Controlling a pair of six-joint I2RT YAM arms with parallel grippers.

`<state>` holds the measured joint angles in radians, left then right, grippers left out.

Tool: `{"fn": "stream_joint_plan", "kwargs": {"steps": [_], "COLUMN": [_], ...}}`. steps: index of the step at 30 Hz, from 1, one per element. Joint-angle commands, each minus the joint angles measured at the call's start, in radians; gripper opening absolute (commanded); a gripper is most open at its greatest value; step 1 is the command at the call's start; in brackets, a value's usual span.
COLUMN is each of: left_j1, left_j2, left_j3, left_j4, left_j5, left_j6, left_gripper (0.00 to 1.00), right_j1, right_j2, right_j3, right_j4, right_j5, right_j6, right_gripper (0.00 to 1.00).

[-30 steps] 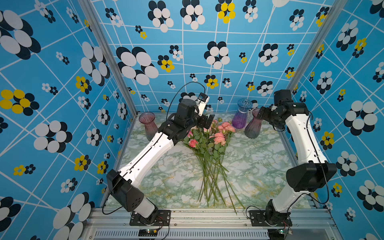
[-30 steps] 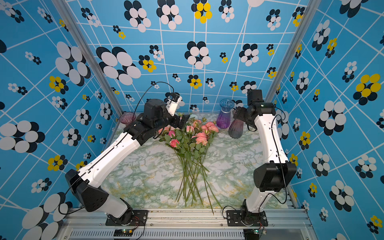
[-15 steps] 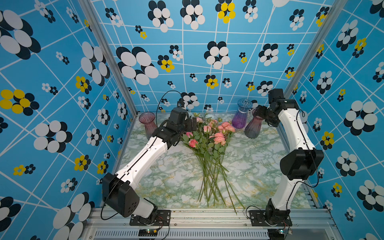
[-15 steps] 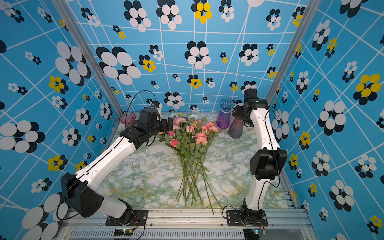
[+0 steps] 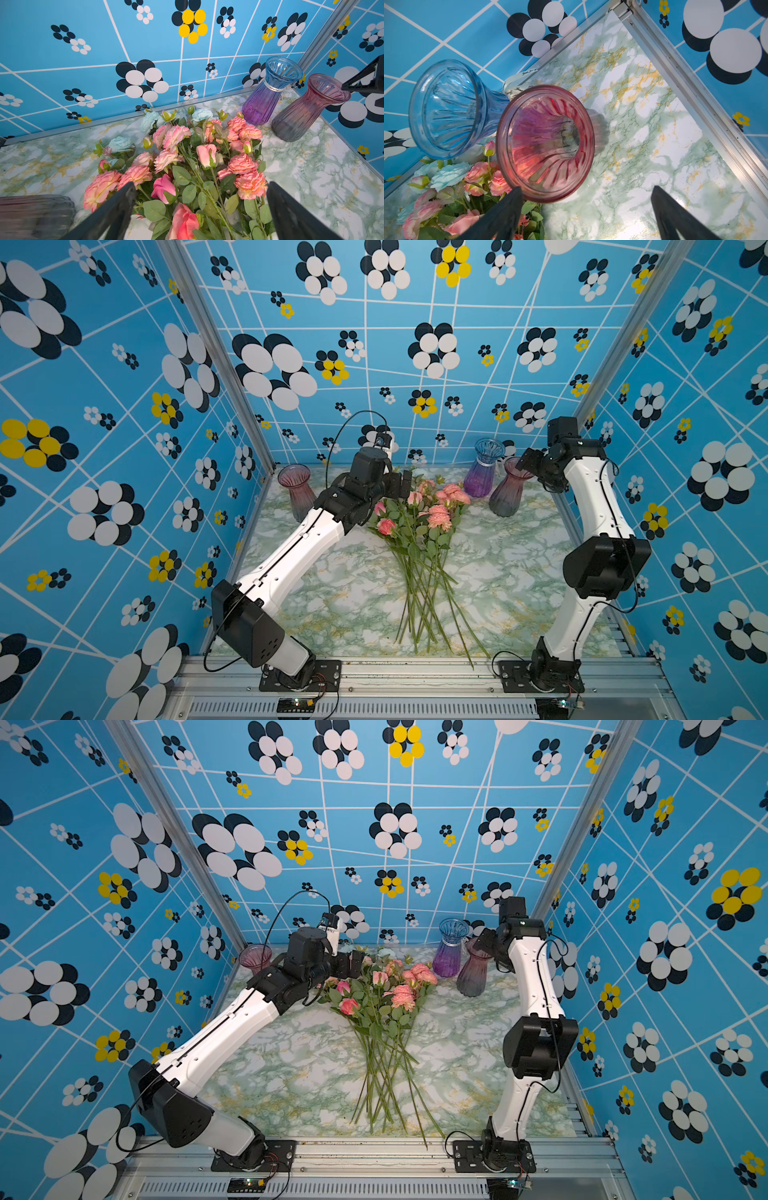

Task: Place the pink flowers into the vase
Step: Pick up the vase from the corner of the board.

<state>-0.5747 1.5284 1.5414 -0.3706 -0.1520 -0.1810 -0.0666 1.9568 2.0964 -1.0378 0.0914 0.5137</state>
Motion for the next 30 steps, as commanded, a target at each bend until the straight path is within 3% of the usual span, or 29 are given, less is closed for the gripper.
{"fn": "stream_joint_plan", "kwargs": {"steps": [1,13,30], "left_j1": [-0.004,-0.013,-0.031], "left_j2": [0.018,0.078,0.192], "left_j3": [-0.01,0.04,0.161], "left_j4": [-0.013,-0.06,-0.139], "left_j5": [0.049,0.121,0.162], "left_j6": [0.015,0.027,0.041], "left_gripper": [1.0,1.0,0.99], "right_j1": [-0.001,-0.004,-0.012], "right_j2": [0.057,0.187,0.264], "right_j3": [0.038,0.172,0.177], "right_j4": [0.003,-0.033,-0.054], "right_j5": [-0.016,-0.044,-0.11], "right_j6": [0.009,-0.003,-0.033], "right_gripper": [0.93,0.79,0.51]}}
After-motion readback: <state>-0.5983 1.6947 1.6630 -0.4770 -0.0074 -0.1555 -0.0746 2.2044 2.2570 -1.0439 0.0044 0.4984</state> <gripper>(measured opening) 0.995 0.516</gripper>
